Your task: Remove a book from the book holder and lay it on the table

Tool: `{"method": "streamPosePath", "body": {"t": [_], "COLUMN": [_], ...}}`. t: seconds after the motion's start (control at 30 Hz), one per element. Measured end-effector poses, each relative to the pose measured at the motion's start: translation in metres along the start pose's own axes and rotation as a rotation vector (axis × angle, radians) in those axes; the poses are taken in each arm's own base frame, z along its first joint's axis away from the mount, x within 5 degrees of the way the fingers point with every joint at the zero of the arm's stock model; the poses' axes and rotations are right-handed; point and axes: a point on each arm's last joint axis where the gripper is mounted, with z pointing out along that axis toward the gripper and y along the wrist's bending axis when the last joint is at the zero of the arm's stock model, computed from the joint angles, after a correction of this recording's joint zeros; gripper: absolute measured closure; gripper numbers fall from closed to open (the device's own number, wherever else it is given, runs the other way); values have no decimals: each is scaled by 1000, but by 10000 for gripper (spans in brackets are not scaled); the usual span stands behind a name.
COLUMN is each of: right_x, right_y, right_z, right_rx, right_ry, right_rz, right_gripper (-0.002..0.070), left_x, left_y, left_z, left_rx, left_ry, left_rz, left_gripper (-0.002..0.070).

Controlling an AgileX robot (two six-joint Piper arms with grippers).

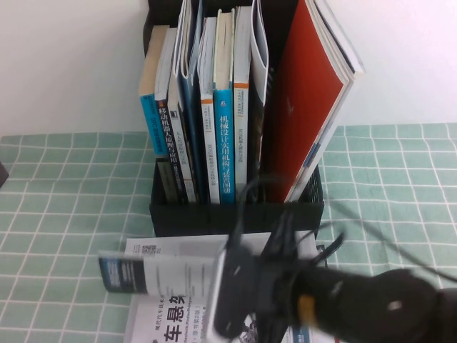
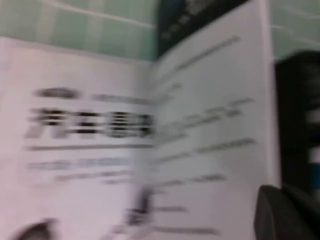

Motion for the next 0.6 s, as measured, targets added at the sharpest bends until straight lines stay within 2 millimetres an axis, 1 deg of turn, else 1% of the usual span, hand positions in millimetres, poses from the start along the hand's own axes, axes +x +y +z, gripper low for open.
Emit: {"method": "streamPosePath", "body": {"t": [0.03, 0.1, 0.17, 0.27, 0.33, 0.4, 0.47, 0.6], "right_x": [-2, -3, 0, 8, 16, 23, 27, 31], "right_y": [-11, -37, -56, -74, -78, -76, -70, -57], "right_z": [-10, -36, -60, -97, -115, -131, -146, -164], "right_rx": [80, 257, 383, 488, 507, 477, 406, 245], "right_ry": [4, 22, 56, 123, 182, 238, 271, 291], "right_rz": [-13, -13, 22, 94, 144, 204, 235, 246], "right_gripper": [678, 678, 678, 678, 678, 678, 678, 678], "left_x": [0, 0, -1, -5, -9, -12, -16, -22], "left_y": [0, 0, 0, 1, 2, 2, 2, -1], "left_z": [0, 0, 0, 0, 0, -1, -1, -3], "left_rx": [0, -1, -5, -21, -36, -48, -57, -40], "left_ry": [0, -2, -14, -53, -92, -128, -170, -237], "left_rz": [25, 72, 128, 221, 287, 335, 376, 403], "left_gripper": [678, 678, 678, 678, 678, 678, 678, 678]}}
